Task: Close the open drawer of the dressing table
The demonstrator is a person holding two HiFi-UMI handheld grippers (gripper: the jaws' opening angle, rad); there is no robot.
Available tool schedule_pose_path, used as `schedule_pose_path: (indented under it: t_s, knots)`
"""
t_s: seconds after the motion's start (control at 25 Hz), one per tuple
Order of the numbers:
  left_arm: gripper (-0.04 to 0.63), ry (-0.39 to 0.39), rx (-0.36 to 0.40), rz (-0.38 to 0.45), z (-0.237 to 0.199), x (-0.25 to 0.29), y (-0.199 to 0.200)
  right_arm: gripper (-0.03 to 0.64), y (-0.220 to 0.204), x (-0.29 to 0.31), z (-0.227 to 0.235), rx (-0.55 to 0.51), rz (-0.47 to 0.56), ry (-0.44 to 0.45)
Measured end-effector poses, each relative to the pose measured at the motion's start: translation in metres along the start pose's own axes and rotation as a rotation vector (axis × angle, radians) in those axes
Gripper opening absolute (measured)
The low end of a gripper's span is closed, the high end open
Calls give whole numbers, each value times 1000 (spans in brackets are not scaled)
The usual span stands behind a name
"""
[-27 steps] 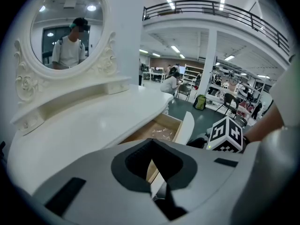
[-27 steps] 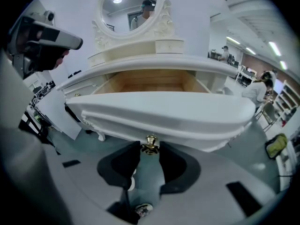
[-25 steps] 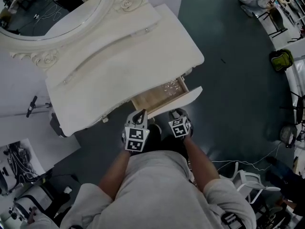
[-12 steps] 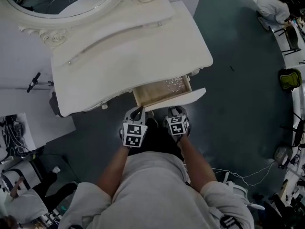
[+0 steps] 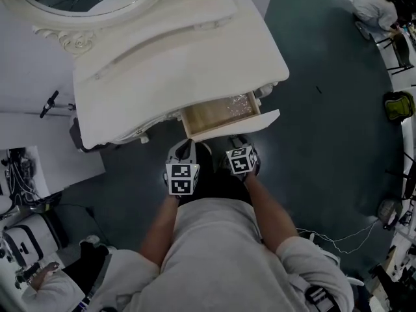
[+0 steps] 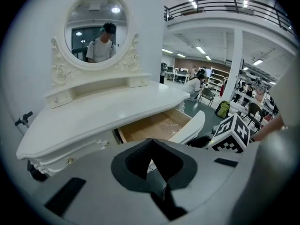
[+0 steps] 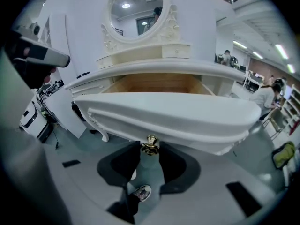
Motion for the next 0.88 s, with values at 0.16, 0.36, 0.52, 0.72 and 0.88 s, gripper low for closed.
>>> schedule_pose_path:
  t_s: [0.16,0.36,0.52,0.72,0.88]
  knots:
    - [8,4,-1,-9,-1,-4,-6,137,-3,-3,0,-2,-3,-4]
    - [8,17,-8,-9,-10,-5,-10,137,-2,-1,-1,-19,11,-8]
    - [8,13,-13,-15,-16,-4,-14,137,0,1,-2,-32,17,-18]
    - [8,5,-8,-21,-27,0,-11,137,3,4,-5,-37,12,-20]
    - [8,5,-5,-23,-31,5,-11,138,6,7,-4,-39,8,-28]
Point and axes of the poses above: the fingertips, and each gripper's own axes: x forward along the fingers, z to its right, y out of its top, the point moved 10 cm from there along -x, backward along the fingers, and after that the axes turned 12 degrees about z, right-handed, at the moved point
